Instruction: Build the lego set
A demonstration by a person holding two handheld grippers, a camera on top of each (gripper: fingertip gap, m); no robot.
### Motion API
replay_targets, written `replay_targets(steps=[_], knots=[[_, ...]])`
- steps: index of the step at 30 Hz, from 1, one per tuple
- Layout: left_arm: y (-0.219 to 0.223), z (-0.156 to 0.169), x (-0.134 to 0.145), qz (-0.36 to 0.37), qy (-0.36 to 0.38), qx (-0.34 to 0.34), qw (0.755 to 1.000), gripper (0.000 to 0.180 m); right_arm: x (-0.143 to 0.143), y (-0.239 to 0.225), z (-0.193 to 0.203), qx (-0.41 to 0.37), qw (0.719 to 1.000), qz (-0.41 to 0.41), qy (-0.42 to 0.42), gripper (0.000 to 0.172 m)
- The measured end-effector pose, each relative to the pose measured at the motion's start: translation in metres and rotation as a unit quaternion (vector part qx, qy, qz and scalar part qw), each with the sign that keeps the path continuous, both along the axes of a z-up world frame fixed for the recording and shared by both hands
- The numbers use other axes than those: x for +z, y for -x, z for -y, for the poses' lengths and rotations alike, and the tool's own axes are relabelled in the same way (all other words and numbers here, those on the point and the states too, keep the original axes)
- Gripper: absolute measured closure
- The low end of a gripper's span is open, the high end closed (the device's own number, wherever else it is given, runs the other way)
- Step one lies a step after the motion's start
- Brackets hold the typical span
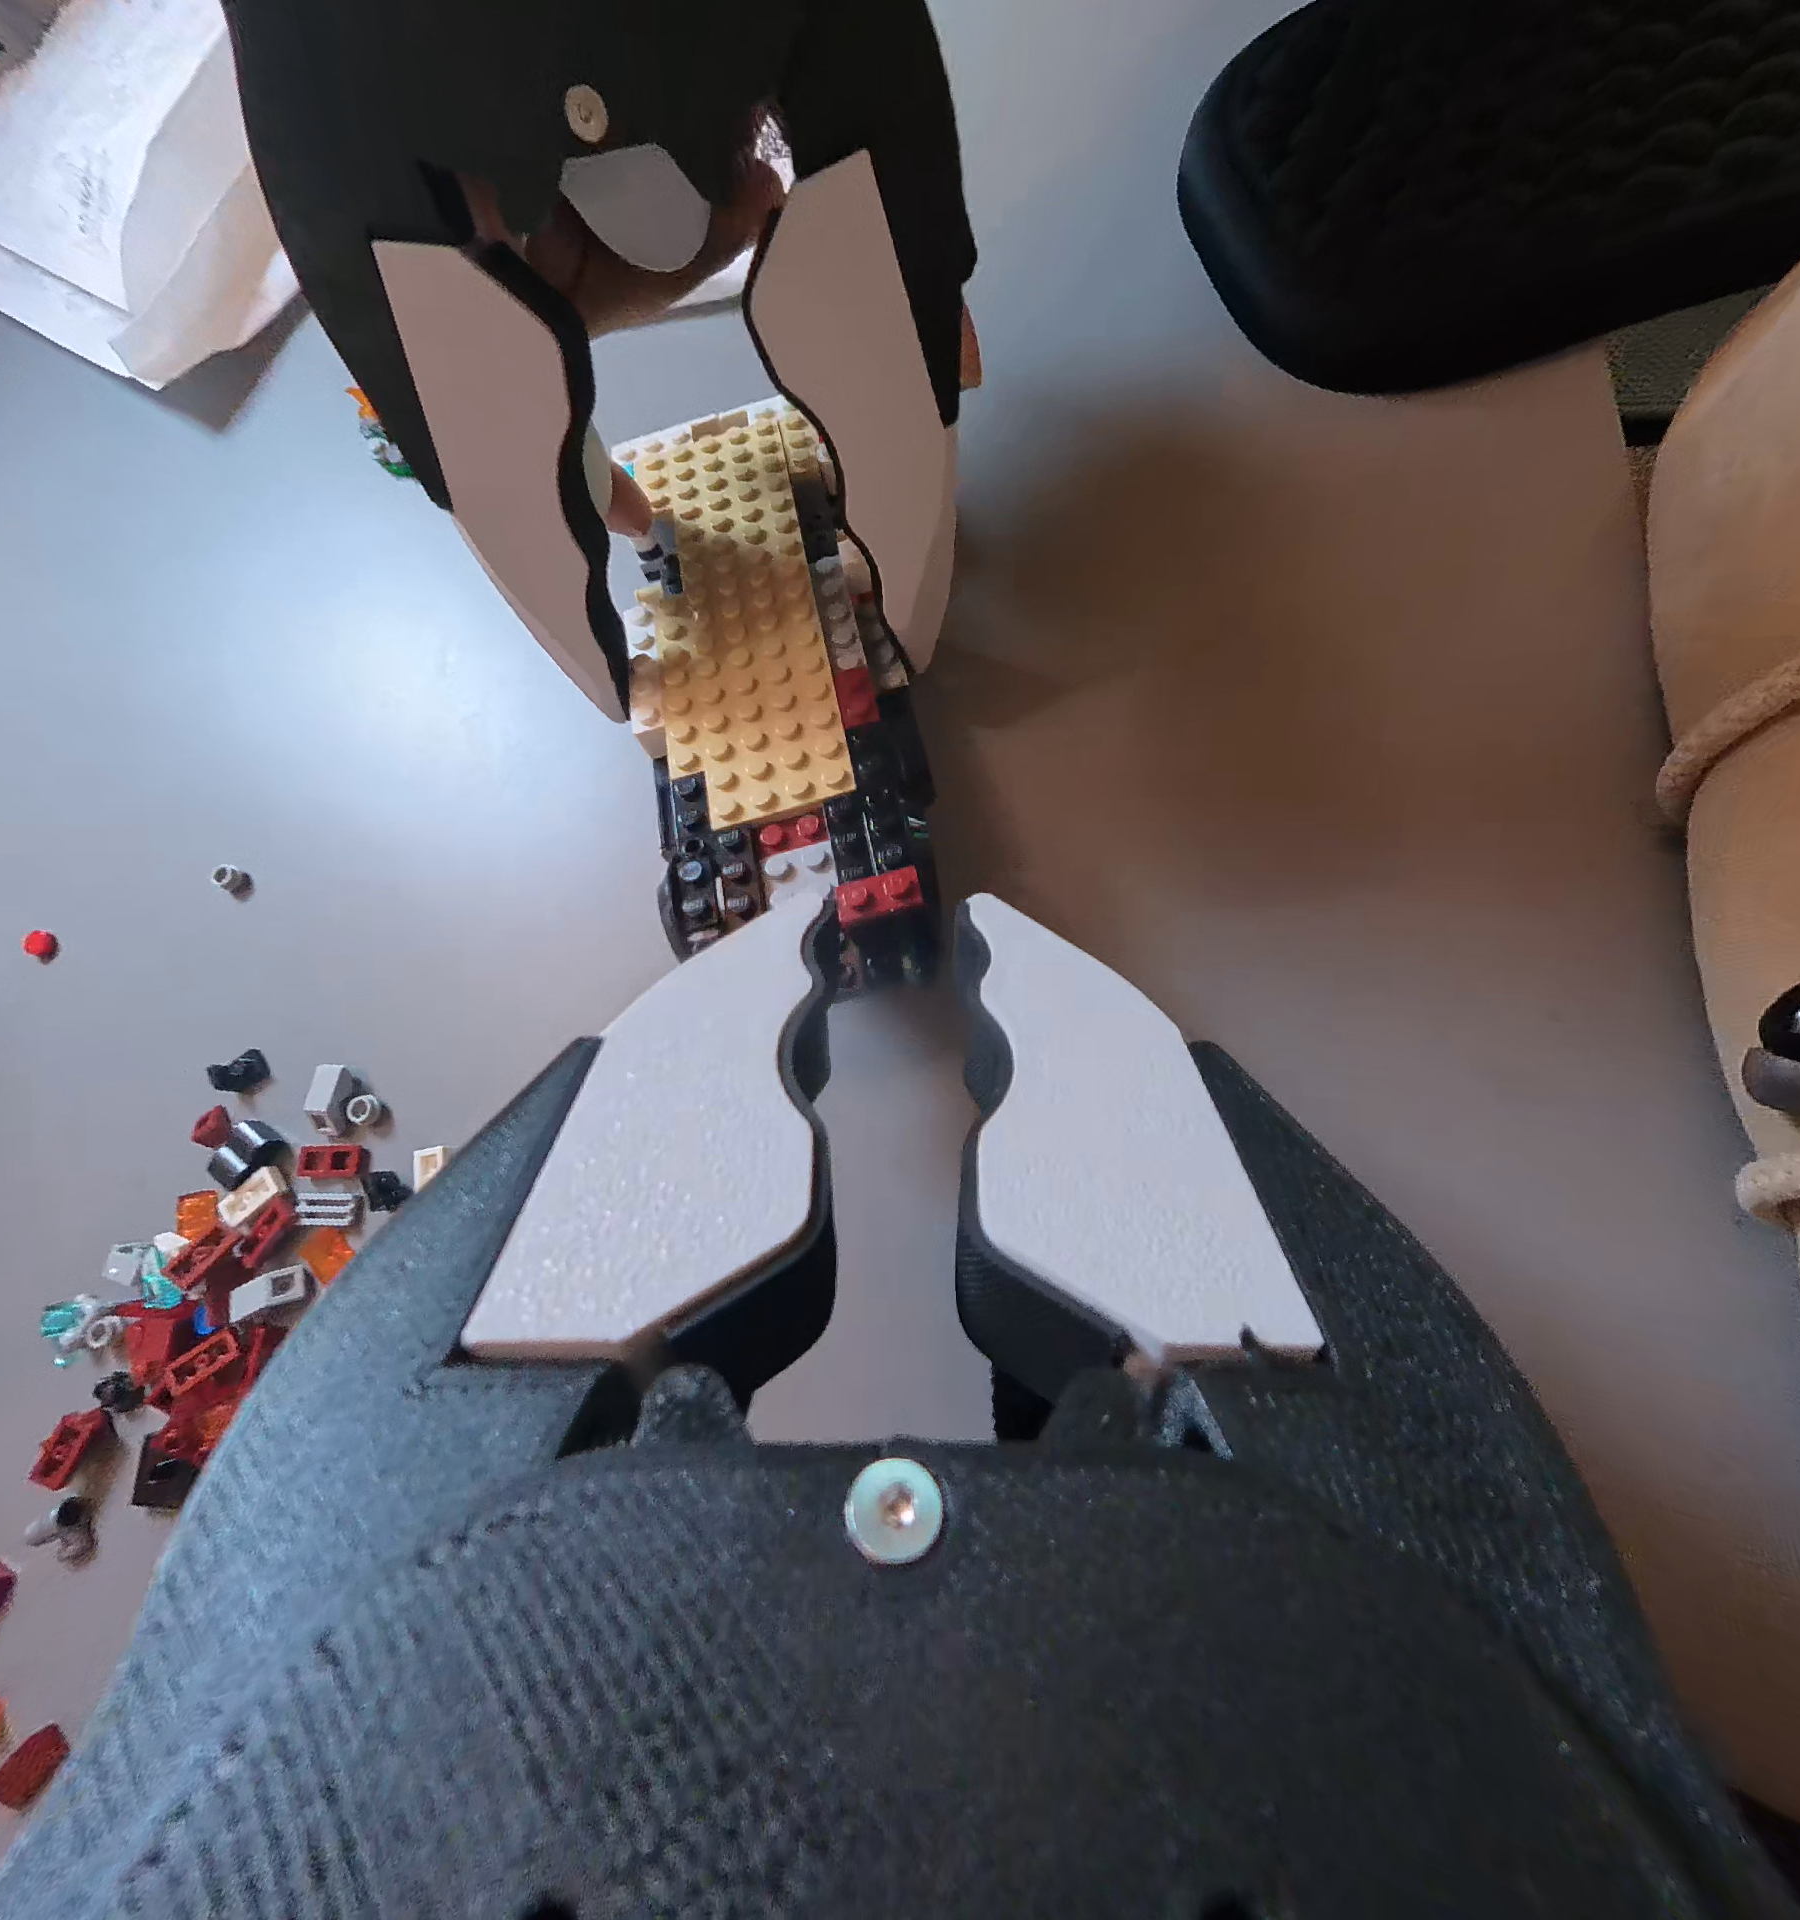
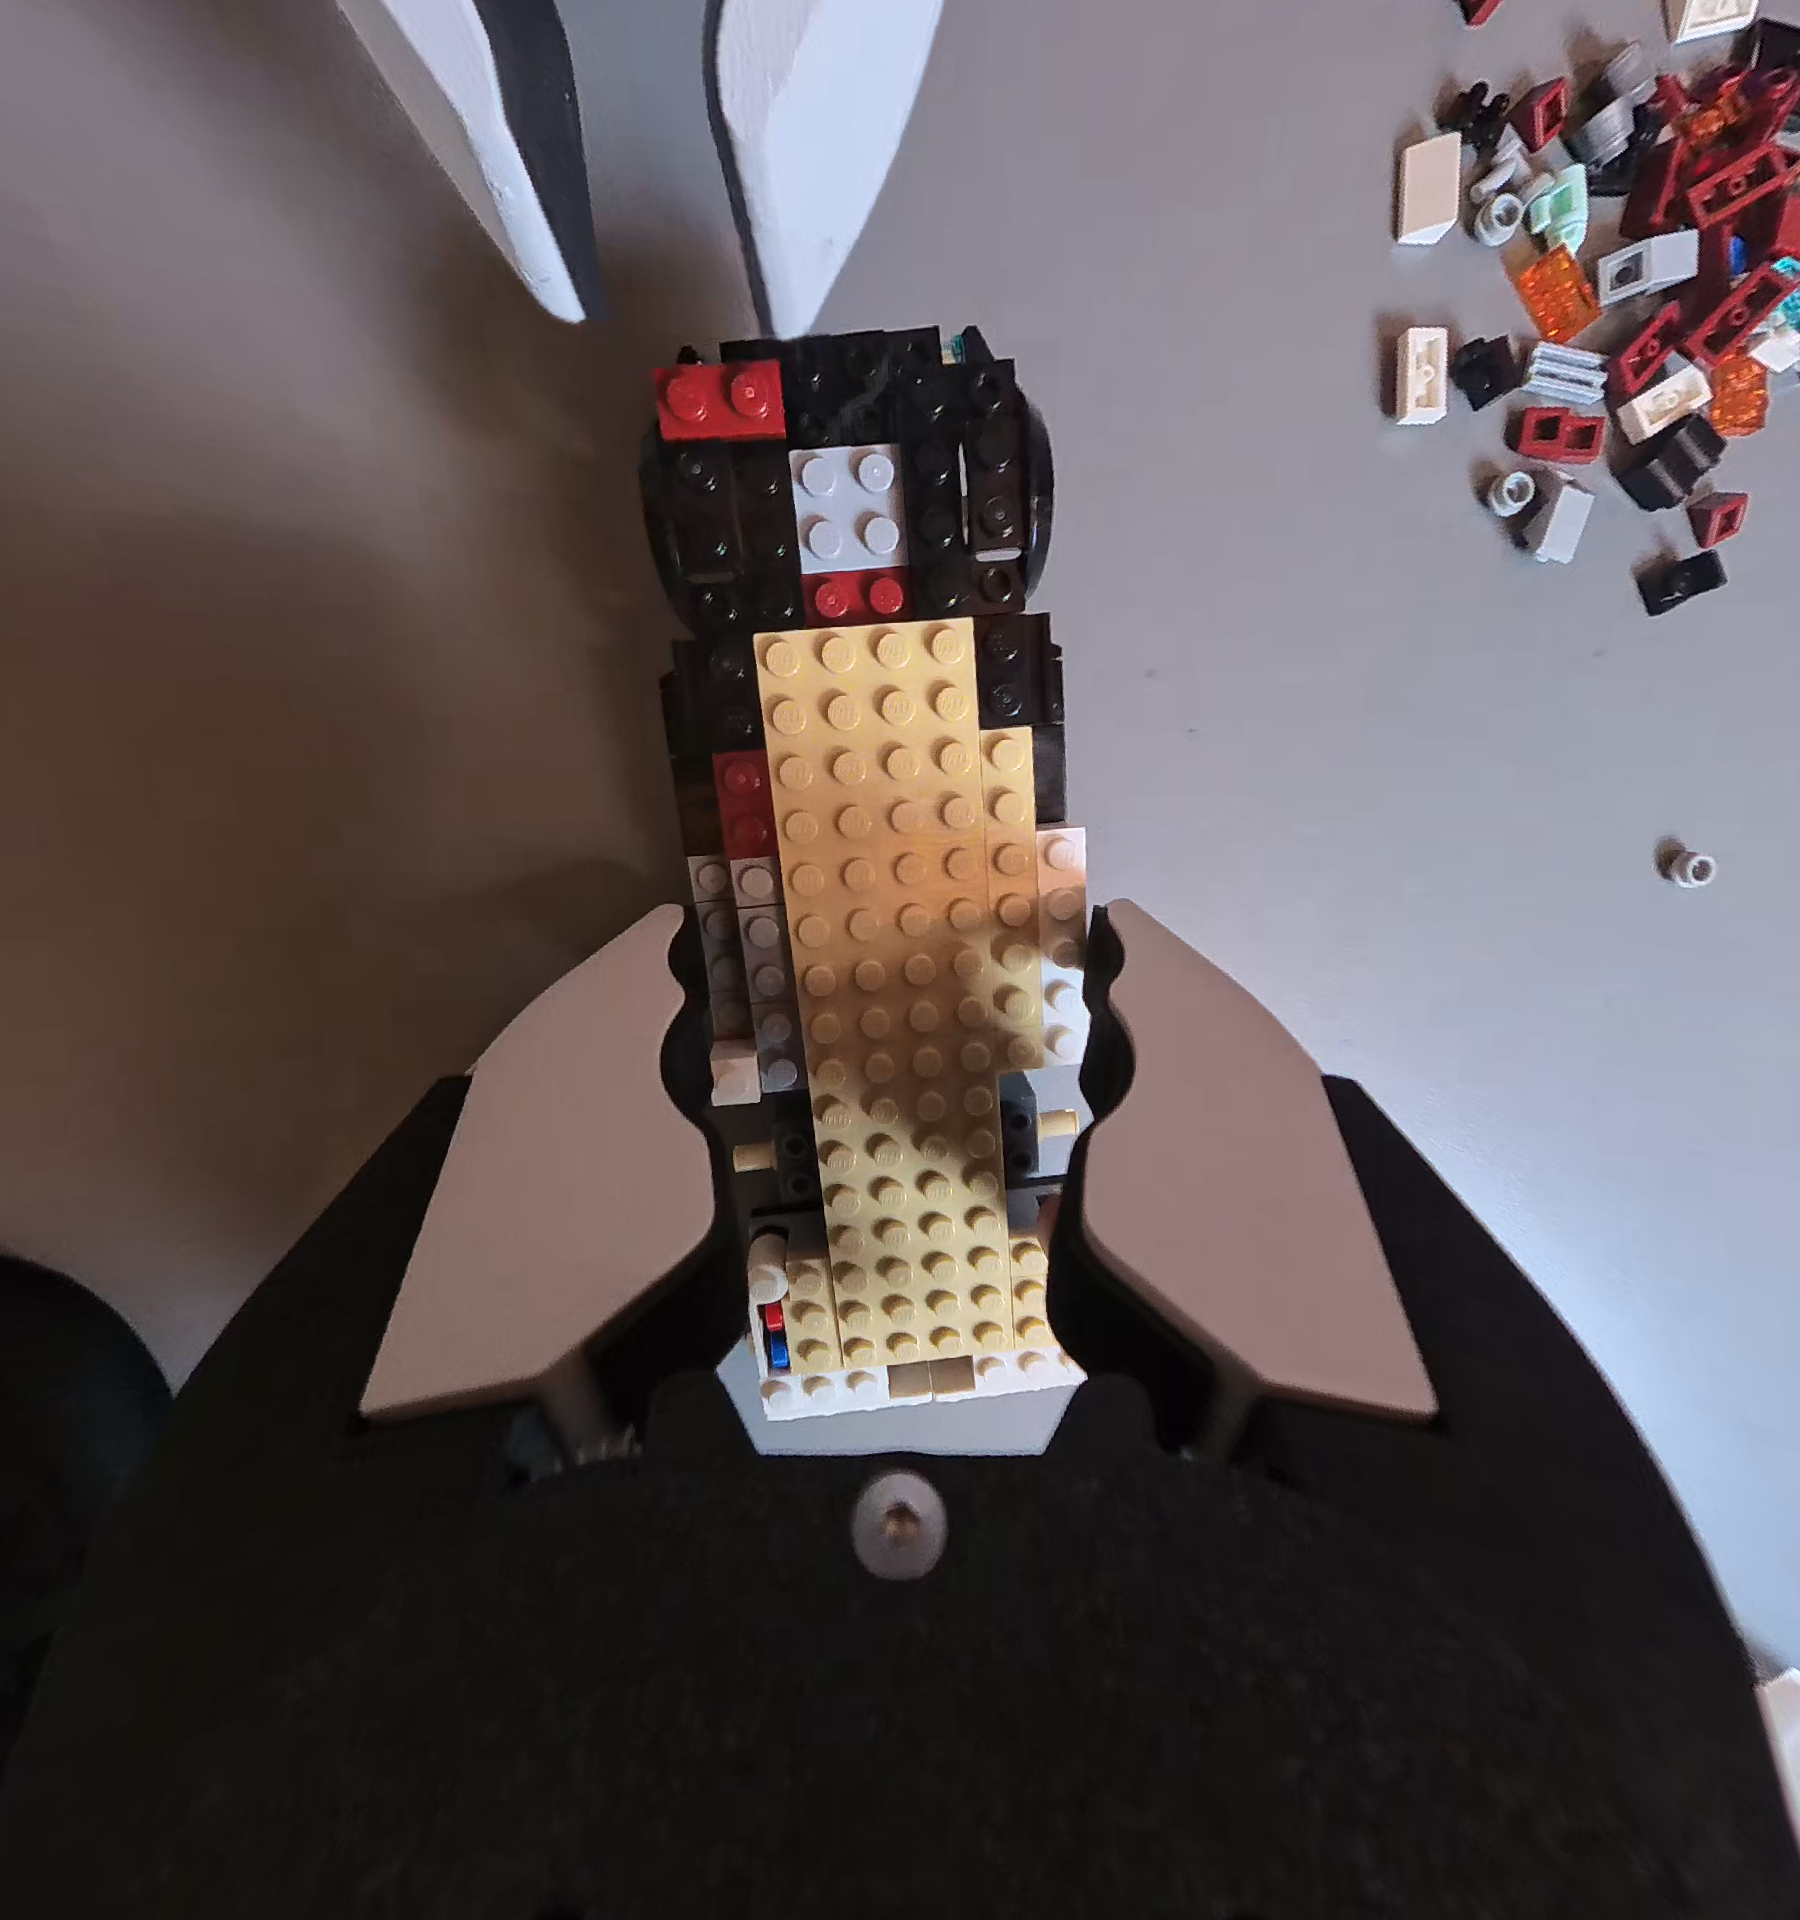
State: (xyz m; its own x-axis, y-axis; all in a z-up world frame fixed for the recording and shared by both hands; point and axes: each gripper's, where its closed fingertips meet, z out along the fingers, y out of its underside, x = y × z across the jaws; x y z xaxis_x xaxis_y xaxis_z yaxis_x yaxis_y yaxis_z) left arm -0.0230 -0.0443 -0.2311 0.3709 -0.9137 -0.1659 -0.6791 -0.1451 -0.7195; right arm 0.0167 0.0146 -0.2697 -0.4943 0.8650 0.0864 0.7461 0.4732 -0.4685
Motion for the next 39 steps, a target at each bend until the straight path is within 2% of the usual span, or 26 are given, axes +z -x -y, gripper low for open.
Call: replay_targets(steps=[9,14,16,28,39], knots=[[-0.005,0.004,0.022,-0.059,-0.154,-0.06,0.984,0.149,0.02,0.002,0.008,0.031,0.995,-0.024,0.096,0.101],[-0.004,-0.003,0.027,-0.132,-0.265,-0.082,0.952,0.146,0.025,0.003,0.011,0.036,0.99,-0.028,0.131,0.101],[-0.004,-0.005,0.027,-0.153,-0.288,-0.092,0.941,0.145,0.025,0.002,0.014,0.04,0.989,-0.026,0.14,0.101],[-0.008,-0.004,0.028,-0.226,-0.354,-0.147,0.896,0.154,0.028,-0.001,0.022,0.047,0.985,-0.015,0.166,0.101],[-0.008,0.001,0.03,-0.224,-0.339,-0.157,0.9,0.156,0.028,-0.002,0.028,0.061,0.983,0.003,0.176,0.102]])
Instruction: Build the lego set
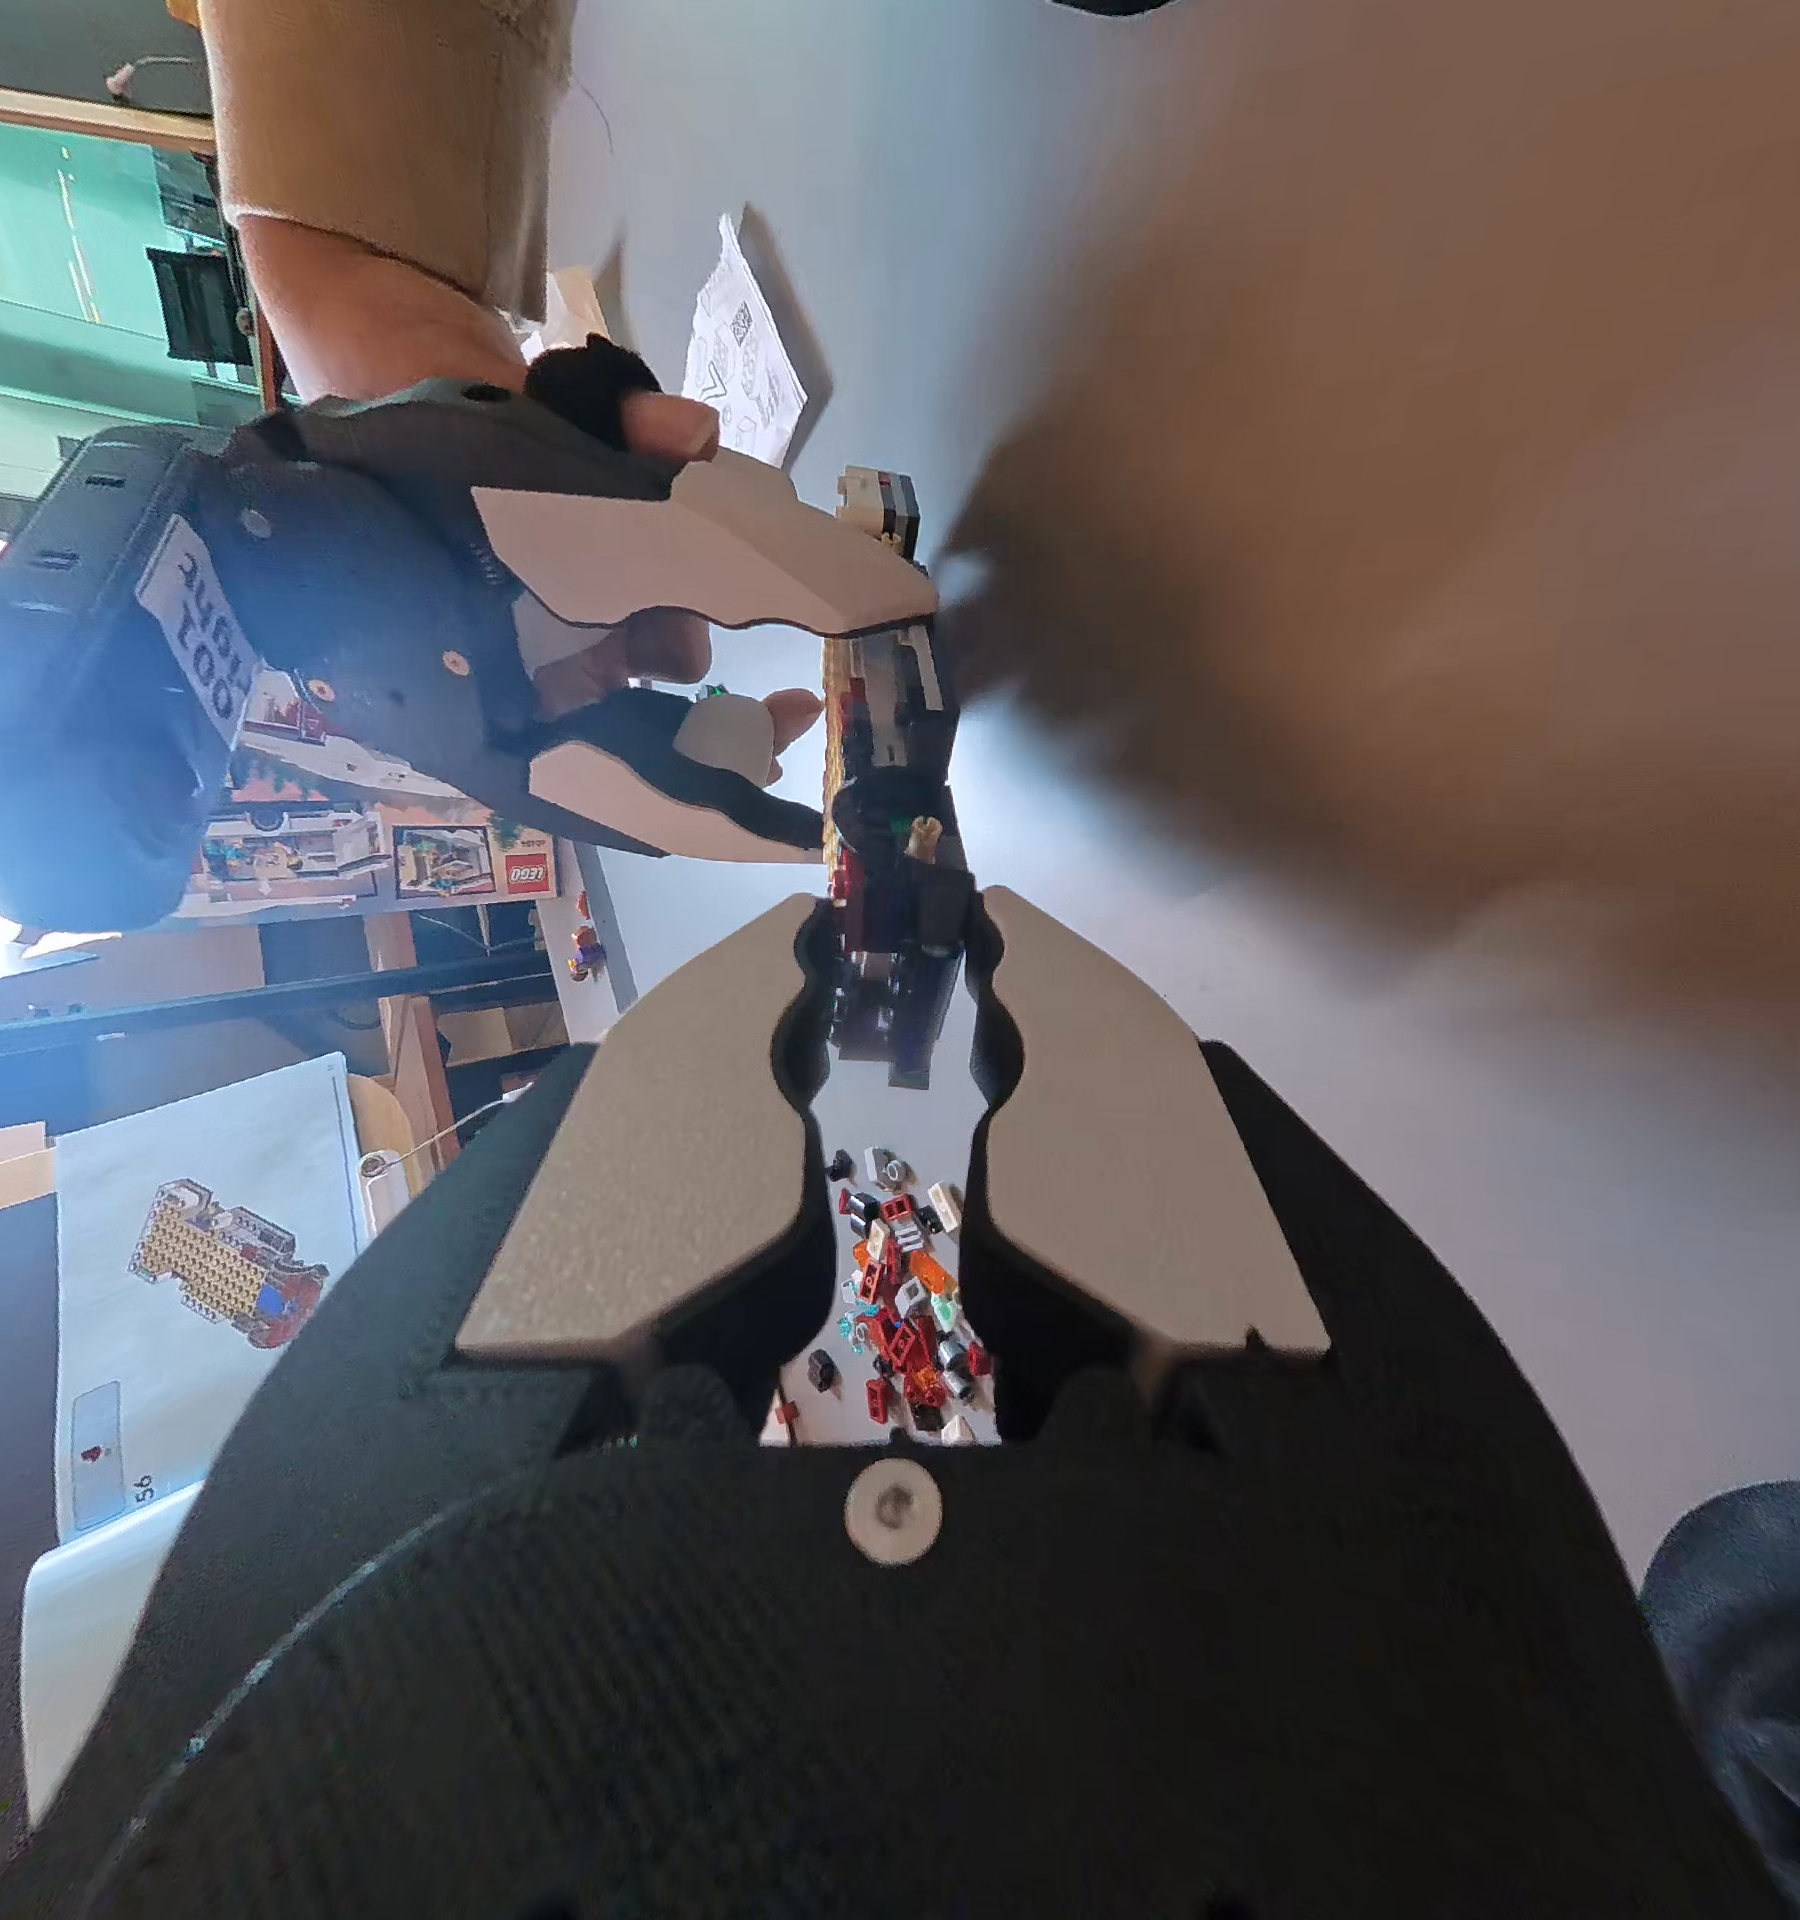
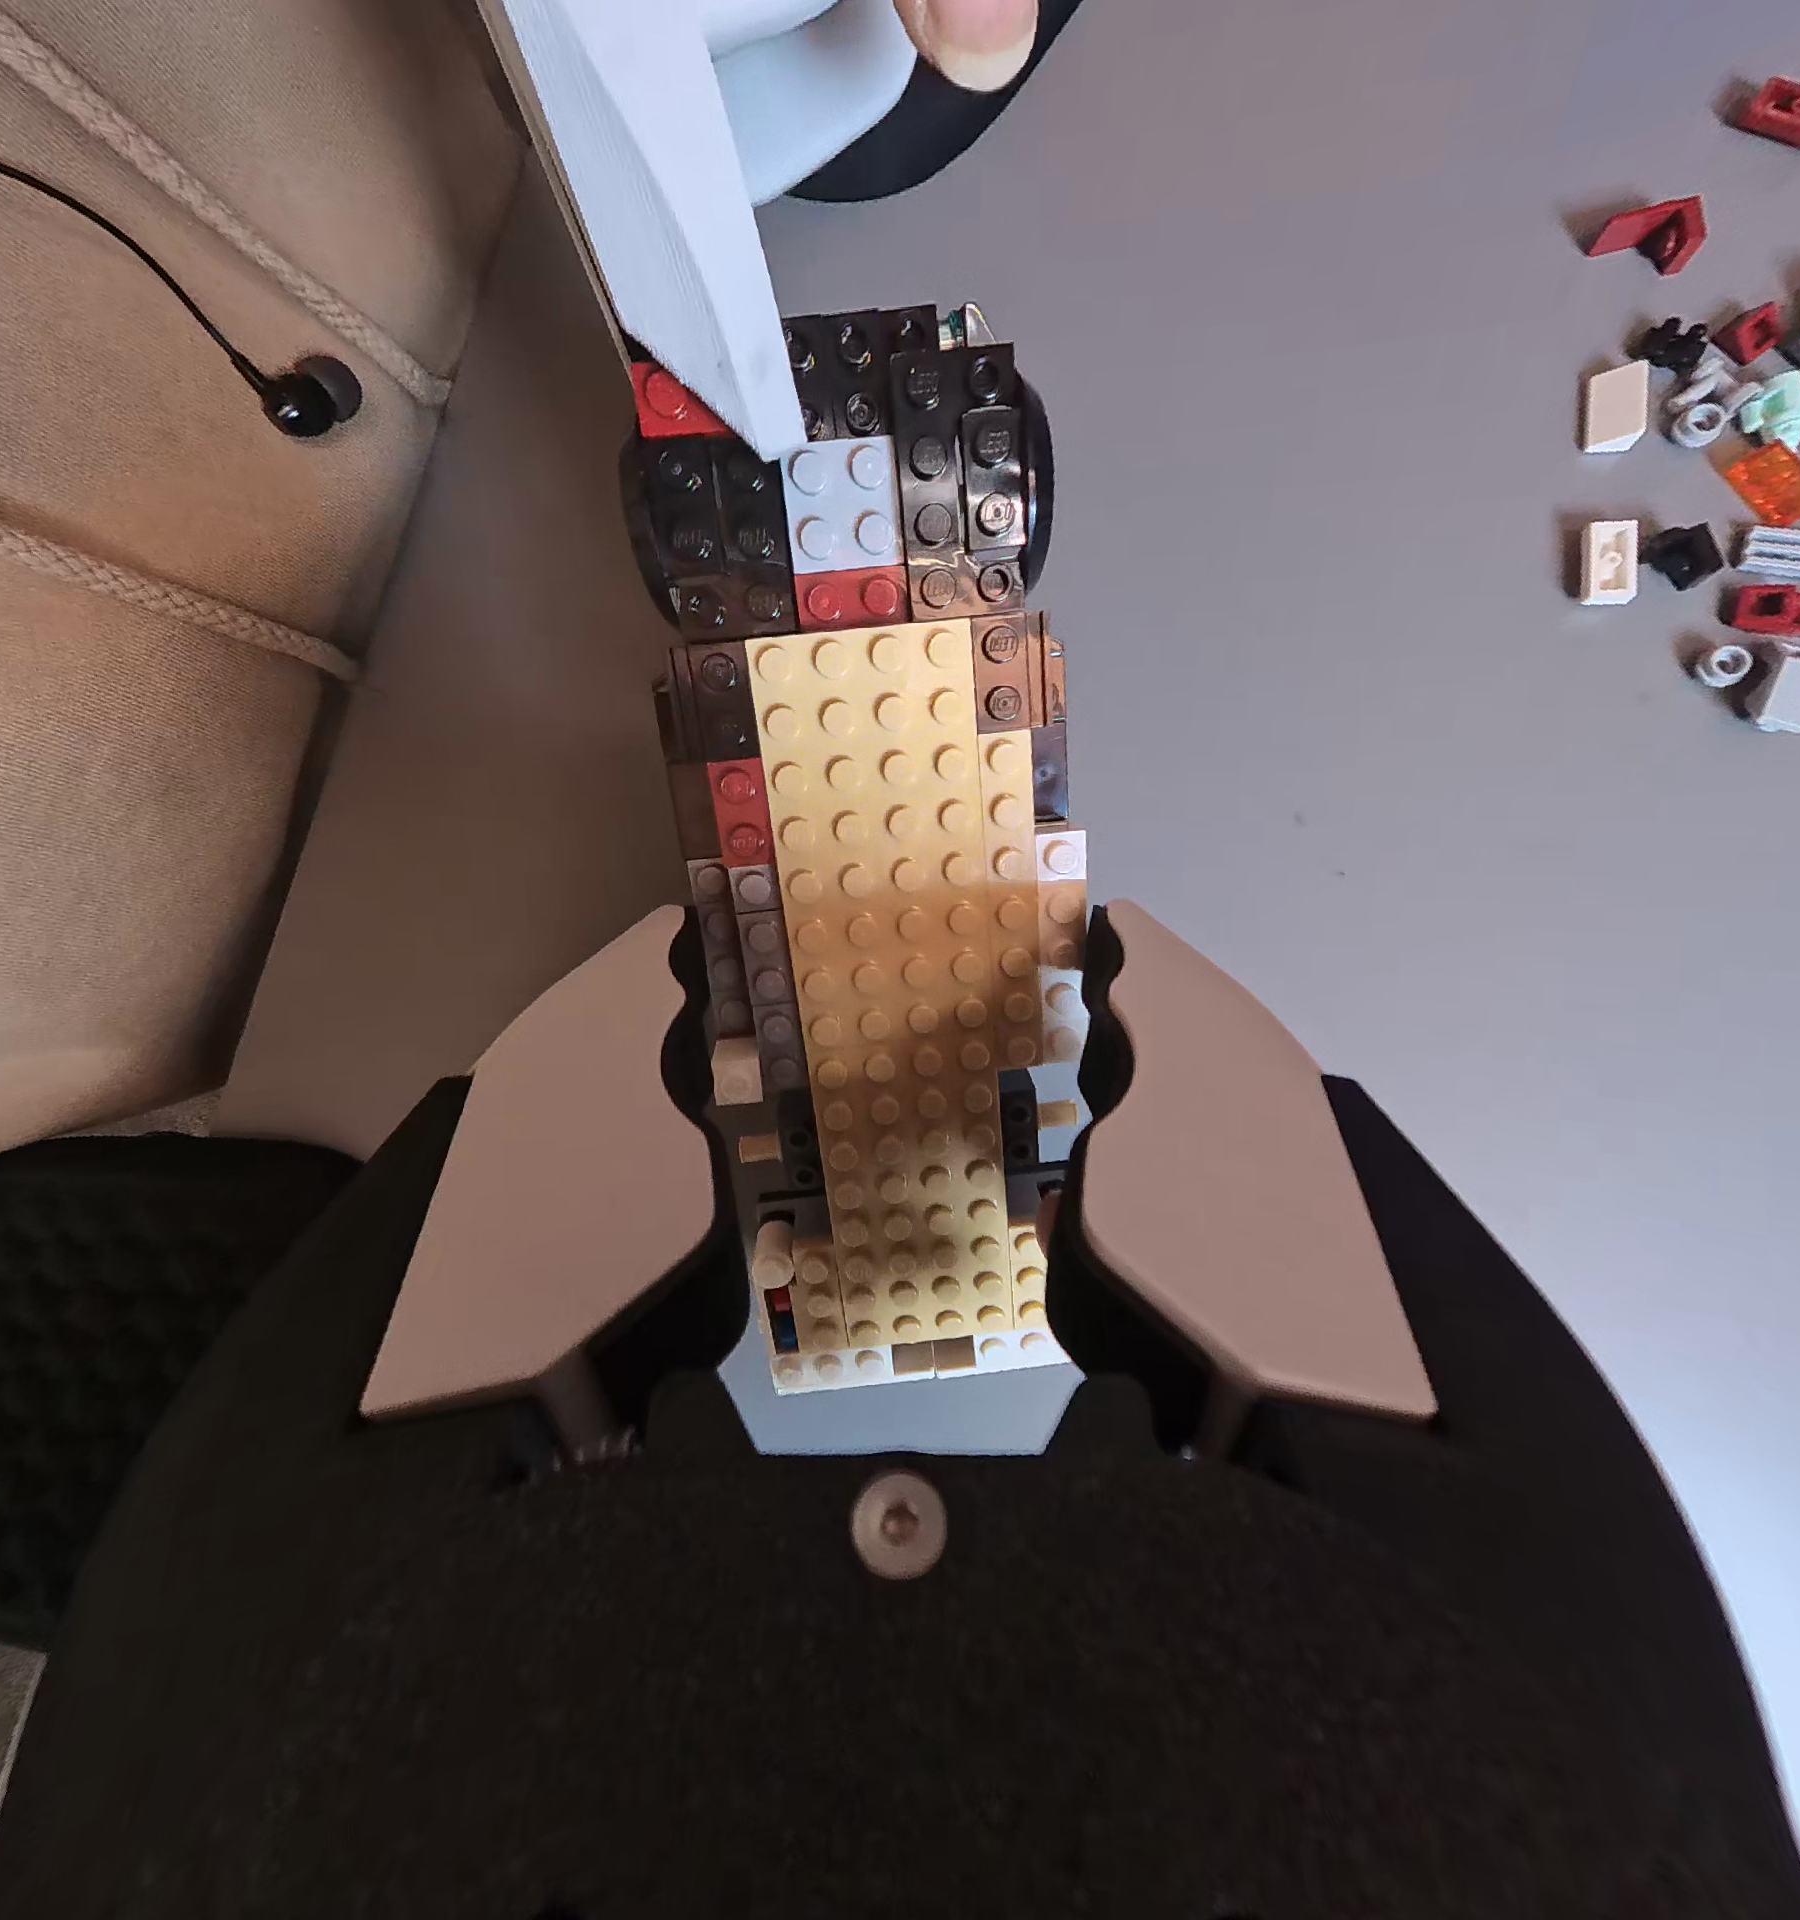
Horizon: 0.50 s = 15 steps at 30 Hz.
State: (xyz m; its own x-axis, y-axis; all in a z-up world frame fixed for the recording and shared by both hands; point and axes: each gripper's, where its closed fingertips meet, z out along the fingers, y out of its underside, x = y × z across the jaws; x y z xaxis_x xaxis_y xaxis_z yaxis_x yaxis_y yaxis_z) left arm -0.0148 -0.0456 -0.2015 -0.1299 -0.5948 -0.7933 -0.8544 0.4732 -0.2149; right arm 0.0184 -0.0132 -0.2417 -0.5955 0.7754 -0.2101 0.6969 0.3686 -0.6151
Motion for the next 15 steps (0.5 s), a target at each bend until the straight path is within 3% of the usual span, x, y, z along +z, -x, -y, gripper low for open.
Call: replay_targets(steps=[9,15], knots=[[0.0015,-0.0007,0.0014,0.024,0.011,0.011,1.0,0.156,0.0015,0.0004,0.0002,-0.004,1.0,0.007,0.015,0.102],[0.0021,-0.0032,0.0041,0.009,-0.032,-0.003,0.999,0.156,0.0023,0.0011,-0.0014,-0.006,1.0,0.013,0.028,0.102]])
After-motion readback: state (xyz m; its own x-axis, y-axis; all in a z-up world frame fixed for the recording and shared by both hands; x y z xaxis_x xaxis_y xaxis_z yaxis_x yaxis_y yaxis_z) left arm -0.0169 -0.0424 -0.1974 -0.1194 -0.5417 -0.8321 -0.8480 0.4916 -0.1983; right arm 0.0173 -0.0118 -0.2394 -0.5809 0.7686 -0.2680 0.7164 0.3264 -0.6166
